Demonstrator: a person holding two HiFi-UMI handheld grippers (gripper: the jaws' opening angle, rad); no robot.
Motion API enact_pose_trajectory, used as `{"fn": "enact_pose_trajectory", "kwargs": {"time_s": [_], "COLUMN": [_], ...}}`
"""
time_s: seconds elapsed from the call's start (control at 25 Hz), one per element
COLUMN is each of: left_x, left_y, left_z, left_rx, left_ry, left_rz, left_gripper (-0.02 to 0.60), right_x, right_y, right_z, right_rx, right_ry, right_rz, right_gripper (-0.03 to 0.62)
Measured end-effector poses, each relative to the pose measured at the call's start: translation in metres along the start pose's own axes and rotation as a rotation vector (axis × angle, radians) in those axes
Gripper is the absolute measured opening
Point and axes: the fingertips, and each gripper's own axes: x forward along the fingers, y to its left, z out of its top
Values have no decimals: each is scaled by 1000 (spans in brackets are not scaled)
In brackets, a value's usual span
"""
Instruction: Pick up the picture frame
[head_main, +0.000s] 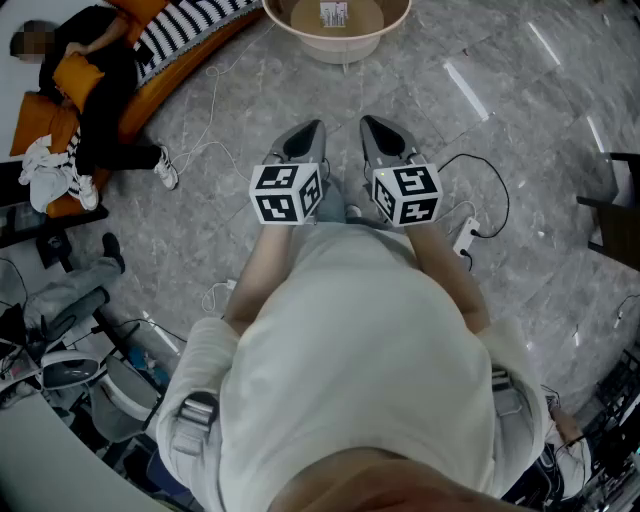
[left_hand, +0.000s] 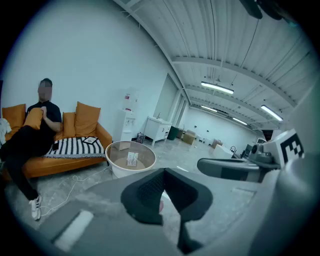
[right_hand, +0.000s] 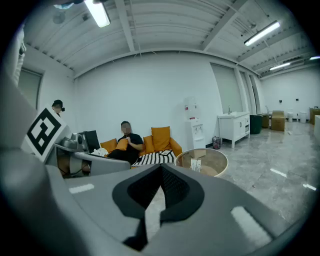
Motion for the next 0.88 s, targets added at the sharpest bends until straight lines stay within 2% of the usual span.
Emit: {"fn": "enact_pose_trajectory", "kwargs": {"time_s": [0.24, 0.88], "left_x": [-16, -24], "left_y": [-15, -14], "left_z": [-8, -16], "left_rx": [4, 1], "left_ry": [-3, -1], "left_rz": [-5, 15], "left_gripper": [0, 0], "right_x": [-20, -20], "right_y": [13, 18], "right_z": [0, -10], "right_rx": [-8, 5], "right_ry": [-15, 6], "right_rz": [14, 24], "right_gripper": [-2, -2]}}
